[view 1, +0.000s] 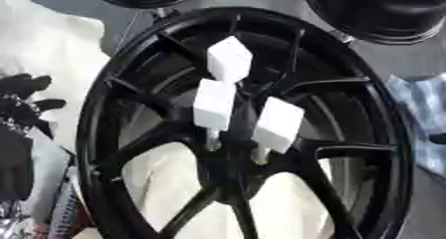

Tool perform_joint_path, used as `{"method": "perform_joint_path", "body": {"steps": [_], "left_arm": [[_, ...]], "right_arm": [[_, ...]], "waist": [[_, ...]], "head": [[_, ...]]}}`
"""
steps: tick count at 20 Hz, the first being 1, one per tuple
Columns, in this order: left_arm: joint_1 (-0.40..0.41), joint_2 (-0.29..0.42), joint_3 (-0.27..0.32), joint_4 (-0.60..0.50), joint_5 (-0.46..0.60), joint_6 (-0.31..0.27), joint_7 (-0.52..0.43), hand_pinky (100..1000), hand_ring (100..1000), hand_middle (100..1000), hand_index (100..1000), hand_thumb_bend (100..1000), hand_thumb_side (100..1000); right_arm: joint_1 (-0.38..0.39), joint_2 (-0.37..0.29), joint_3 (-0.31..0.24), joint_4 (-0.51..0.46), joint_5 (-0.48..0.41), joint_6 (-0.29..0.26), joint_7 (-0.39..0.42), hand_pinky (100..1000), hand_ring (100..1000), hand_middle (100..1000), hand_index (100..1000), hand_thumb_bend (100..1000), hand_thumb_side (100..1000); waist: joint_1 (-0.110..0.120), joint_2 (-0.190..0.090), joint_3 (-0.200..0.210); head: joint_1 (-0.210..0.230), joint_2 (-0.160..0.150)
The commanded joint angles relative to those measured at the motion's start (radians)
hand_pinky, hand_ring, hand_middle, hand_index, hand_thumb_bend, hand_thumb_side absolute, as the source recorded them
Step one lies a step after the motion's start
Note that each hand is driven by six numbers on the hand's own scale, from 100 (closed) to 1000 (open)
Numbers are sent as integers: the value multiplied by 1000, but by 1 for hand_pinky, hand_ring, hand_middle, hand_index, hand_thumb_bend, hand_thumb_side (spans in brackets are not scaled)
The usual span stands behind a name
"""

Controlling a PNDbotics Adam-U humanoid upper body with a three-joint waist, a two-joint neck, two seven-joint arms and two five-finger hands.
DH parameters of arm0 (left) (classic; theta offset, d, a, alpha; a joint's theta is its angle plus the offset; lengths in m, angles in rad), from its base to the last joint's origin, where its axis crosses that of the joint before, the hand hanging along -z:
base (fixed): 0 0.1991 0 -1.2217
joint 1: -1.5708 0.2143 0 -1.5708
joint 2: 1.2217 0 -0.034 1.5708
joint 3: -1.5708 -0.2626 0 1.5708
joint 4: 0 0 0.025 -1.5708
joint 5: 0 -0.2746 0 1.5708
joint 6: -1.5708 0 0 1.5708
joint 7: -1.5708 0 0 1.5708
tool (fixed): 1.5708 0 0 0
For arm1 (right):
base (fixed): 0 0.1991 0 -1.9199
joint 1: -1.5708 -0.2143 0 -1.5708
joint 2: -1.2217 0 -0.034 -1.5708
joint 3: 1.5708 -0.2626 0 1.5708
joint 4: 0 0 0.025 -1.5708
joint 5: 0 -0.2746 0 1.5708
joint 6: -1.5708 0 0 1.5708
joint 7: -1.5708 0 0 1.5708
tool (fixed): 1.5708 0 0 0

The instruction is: Pull the pin out of the wheel hub.

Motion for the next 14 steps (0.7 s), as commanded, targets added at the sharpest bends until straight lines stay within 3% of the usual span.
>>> {"method": "perform_joint_path", "body": {"steps": [1, 14], "left_arm": [[-7, 11, 2, -17, 2, 1, 0, 642, 790, 602, 725, 100, 757], [-10, 36, 4, -17, -7, -9, -1, 643, 792, 604, 726, 100, 738]], "right_arm": [[1, -8, -2, -15, 4, 0, 0, 978, 743, 628, 720, 100, 542], [4, -8, -3, -15, 7, -1, -1, 979, 744, 629, 721, 100, 541]], "waist": [[4, -18, -1], [10, -18, -6]], "head": [[2, -14], [-2, 7]]}}
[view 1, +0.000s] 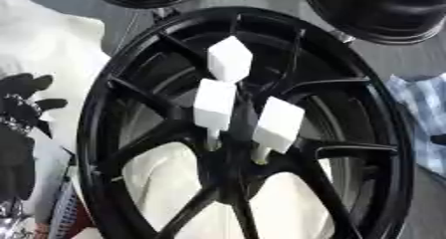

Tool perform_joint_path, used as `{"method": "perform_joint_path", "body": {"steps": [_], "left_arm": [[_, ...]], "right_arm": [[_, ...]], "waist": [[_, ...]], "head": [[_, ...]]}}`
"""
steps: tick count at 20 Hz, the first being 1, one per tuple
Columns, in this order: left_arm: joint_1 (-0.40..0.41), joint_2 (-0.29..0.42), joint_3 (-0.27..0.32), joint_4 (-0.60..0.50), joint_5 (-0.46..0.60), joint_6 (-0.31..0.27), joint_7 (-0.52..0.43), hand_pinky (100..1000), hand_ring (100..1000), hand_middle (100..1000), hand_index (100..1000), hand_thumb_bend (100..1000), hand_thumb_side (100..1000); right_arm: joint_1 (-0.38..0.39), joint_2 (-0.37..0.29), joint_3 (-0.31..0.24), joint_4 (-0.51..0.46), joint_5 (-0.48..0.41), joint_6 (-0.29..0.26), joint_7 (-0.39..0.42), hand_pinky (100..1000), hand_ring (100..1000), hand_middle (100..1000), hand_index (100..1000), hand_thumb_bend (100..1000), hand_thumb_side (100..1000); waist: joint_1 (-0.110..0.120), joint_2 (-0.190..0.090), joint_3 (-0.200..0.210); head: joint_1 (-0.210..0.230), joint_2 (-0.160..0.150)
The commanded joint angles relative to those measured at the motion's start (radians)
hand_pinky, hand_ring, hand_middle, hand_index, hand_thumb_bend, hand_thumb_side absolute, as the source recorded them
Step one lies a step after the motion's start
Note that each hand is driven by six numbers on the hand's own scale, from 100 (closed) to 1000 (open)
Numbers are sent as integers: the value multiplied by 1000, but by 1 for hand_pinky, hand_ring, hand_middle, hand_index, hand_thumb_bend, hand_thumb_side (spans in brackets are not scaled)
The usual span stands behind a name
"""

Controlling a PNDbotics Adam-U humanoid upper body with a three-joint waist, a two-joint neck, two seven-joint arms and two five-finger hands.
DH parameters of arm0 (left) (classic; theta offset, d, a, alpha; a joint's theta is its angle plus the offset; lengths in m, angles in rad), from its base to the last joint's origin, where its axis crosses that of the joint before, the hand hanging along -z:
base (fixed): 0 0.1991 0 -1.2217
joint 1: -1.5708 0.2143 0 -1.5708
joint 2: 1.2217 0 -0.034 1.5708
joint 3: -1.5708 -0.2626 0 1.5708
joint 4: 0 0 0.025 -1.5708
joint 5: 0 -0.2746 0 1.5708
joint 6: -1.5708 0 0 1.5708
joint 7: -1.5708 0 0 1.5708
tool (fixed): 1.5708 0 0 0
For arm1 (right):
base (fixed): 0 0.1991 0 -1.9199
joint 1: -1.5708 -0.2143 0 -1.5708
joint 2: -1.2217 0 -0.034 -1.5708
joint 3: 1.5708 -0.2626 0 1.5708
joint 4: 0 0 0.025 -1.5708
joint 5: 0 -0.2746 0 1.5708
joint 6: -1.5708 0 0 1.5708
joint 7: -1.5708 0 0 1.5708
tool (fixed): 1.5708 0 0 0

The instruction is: Pull the pin out of the wheel hub.

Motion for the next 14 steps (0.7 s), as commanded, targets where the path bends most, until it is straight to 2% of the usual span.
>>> {"method": "perform_joint_path", "body": {"steps": [1, 7, 14], "left_arm": [[-12, 44, 5, -17, -9, -13, -1, 644, 793, 605, 727, 100, 728], [-44, 178, 2, -17, -39, -76, -23, 650, 793, 609, 730, 100, 666], [-116, 382, -15, -17, -78, -135, -52, 663, 791, 614, 736, 100, 612]], "right_arm": [[2, -10, -3, -15, 8, -1, -1, 979, 744, 629, 721, 100, 540], [10, -20, -4, -15, 10, 1, -1, 979, 744, 630, 721, 100, 539], [22, -28, -4, -15, 17, 6, -2, 980, 745, 630, 721, 100, 540]], "waist": [[8, -19, -2], [23, -28, -5], [39, -39, -10]], "head": [[-5, 8], [-31, 32], [-40, 51]]}}
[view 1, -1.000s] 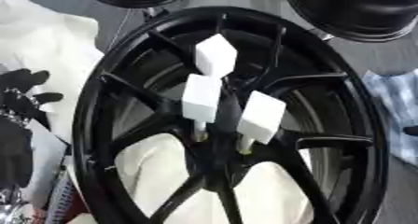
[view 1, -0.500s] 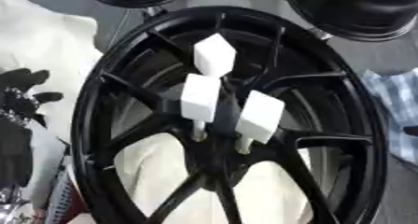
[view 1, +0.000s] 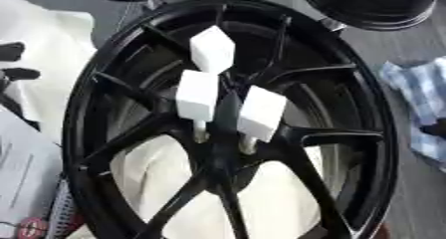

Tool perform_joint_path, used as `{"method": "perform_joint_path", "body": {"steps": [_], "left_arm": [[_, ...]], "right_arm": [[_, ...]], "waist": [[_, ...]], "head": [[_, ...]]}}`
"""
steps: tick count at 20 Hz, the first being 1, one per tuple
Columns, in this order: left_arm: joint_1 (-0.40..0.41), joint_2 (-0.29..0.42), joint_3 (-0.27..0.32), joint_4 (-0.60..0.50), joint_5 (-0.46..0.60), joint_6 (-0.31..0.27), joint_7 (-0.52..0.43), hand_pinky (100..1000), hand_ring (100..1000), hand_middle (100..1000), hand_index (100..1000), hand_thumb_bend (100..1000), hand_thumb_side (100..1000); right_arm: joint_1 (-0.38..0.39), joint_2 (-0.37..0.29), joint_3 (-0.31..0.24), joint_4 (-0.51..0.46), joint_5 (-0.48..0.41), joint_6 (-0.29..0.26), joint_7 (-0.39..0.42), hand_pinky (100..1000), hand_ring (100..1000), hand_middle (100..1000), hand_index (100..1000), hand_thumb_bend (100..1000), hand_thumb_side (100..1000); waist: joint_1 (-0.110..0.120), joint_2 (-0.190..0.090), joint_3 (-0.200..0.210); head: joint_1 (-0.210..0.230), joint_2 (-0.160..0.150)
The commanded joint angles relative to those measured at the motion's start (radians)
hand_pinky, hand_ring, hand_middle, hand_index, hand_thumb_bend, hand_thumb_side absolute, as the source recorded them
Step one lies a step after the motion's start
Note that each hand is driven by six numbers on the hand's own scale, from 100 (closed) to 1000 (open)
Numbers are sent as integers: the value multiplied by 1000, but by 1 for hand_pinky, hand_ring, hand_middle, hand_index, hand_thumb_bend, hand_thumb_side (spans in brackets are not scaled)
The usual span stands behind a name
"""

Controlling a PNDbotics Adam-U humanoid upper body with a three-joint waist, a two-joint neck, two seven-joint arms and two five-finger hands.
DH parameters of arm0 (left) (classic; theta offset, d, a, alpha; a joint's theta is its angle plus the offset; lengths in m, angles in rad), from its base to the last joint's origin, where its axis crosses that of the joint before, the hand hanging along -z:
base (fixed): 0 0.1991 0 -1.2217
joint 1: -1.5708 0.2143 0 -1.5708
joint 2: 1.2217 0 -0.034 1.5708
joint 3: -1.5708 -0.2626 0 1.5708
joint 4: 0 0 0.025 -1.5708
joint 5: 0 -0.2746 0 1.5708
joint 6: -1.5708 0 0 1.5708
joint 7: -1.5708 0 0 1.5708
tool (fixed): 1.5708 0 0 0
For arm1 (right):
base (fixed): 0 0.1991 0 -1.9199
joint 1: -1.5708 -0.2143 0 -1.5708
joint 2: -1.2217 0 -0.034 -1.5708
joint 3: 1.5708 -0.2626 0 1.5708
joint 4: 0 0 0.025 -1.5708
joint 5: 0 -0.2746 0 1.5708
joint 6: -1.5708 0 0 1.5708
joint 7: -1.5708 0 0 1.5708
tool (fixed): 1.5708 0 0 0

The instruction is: Pull the pin out of the wheel hub.

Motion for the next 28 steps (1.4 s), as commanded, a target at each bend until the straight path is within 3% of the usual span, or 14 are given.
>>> {"method": "perform_joint_path", "body": {"steps": [1, 3, 8, 16, 20, 28], "left_arm": [[-34, 122, -8, -17, -19, -20, -19, 665, 792, 617, 737, 100, 606], [-56, 175, -15, -17, -36, -12, -43, 672, 794, 622, 745, 100, 587], [-144, 313, -30, -17, -112, 73, -175, 699, 792, 631, 752, 100, 520], [-286, 480, -88, -17, -211, 144, -537, 752, 785, 651, 766, 100, 470], [-361, 508, -109, -17, -217, 166, -688, 770, 795, 660, 775, 100, 525], [-507, 495, -173, -17, -223, 270, -852, 787, 807, 685, 789, 100, 489]], "right_arm": [[5, -27, -3, -15, 9, 4, 0, 980, 745, 630, 721, 100, 540], [7, -28, -2, -15, 10, 5, 0, 980, 745, 630, 722, 100, 539], [18, -36, 0, -15, 13, 2, 2, 980, 745, 630, 722, 100, 533], [40, -50, 5, -15, 20, -2, 6, 979, 745, 630, 722, 100, 528], [45, -57, 10, -15, 26, 0, 9, 979, 745, 630, 722, 100, 526], [51, -72, 17, -15, 34, -4, 14, 979, 745, 630, 722, 100, 524]], "waist": [[6, -33, -1], [8, -36, -2], [13, -46, -3], [21, -62, -8], [27, -66, -10], [40, -67, -19]], "head": [[-5, 9], [-8, 13], [-15, 20], [-16, 31], [-17, 32], [-13, 30]]}}
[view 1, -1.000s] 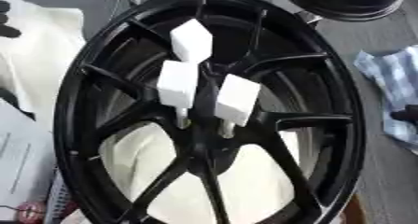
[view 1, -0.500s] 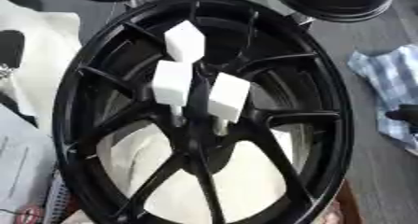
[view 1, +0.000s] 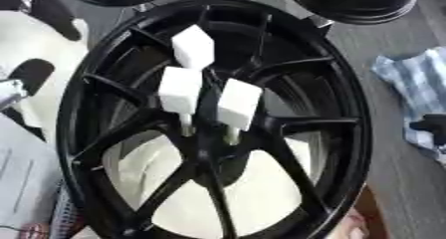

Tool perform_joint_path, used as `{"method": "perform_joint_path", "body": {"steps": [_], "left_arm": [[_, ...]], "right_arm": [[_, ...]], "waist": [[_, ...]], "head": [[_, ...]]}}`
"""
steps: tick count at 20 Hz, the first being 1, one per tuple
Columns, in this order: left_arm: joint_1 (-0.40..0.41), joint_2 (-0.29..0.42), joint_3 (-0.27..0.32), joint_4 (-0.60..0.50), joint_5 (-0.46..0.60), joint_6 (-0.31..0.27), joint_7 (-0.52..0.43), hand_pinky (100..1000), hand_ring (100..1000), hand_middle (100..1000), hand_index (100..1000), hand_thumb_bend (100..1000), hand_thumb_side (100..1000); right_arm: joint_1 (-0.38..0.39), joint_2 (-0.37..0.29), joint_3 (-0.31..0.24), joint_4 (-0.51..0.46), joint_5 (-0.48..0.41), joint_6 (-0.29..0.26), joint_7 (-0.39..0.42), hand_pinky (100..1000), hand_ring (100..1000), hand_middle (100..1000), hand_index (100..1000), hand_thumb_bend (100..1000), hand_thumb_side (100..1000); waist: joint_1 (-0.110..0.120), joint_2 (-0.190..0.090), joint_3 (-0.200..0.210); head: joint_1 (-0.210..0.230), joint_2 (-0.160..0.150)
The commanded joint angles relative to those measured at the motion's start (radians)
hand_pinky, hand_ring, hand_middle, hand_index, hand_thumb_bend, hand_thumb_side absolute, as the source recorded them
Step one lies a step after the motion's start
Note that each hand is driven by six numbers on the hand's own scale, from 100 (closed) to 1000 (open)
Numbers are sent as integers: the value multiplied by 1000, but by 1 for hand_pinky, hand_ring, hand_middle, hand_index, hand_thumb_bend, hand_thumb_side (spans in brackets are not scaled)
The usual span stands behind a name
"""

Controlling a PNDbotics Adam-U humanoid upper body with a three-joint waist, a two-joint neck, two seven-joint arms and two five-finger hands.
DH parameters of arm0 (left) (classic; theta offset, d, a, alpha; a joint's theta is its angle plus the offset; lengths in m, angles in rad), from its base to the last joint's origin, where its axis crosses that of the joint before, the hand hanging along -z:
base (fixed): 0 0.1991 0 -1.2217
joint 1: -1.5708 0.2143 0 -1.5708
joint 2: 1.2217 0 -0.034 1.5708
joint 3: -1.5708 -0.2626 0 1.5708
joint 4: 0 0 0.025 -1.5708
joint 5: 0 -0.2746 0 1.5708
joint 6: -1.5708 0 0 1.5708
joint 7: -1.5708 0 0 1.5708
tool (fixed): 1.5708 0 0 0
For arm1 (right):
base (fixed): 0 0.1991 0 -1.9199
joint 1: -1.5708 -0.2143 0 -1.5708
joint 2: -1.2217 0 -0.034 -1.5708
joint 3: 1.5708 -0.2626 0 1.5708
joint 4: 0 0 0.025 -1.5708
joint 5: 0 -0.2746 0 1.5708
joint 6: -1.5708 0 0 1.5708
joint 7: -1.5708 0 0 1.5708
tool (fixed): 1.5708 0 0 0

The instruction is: Pull the pin out of the wheel hub.

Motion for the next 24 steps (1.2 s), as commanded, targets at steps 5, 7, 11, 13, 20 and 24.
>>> {"method": "perform_joint_path", "body": {"steps": [5, 7, 11, 13, 20, 24], "left_arm": [[-104, -2, -44, -10, 2, 59, -99, 799, 831, 725, 811, 100, 445], [-134, -19, -57, -10, 7, 73, -125, 802, 840, 736, 821, 100, 415], [-193, -56, -81, -10, 1, 112, -189, 829, 874, 764, 844, 100, 308], [-217, -77, -89, -10, -5, 129, -212, 832, 879, 766, 845, 100, 280], [-267, -121, -97, -4, -35, 185, -259, 824, 855, 742, 821, 100, 235], [-283, -134, -96, 31, -43, 206, -287, 829, 872, 767, 826, 100, 211]], "right_arm": [[4, -22, 4, -15, 17, 7, 4, 979, 745, 630, 723, 100, 534], [4, -18, 6, -15, 21, 13, 4, 980, 745, 630, 723, 100, 540], [1, -17, 11, -15, 26, 18, 7, 980, 745, 630, 723, 100, 539], [-2, -20, 13, -15, 26, 16, 9, 980, 745, 630, 723, 100, 537], [-12, -29, 23, -15, 25, 13, 22, 980, 745, 630, 723, 100, 542], [-14, -30, 26, -15, 29, 18, 26, 981, 745, 630, 723, 100, 548]], "waist": [[10, -21, -13], [13, -19, -18], [18, -15, -28], [19, -12, -35], [32, -5, -60], [44, -2, -75]], "head": [[13, -8], [18, -8], [29, -10], [33, -14], [55, -26], [73, -24]]}}
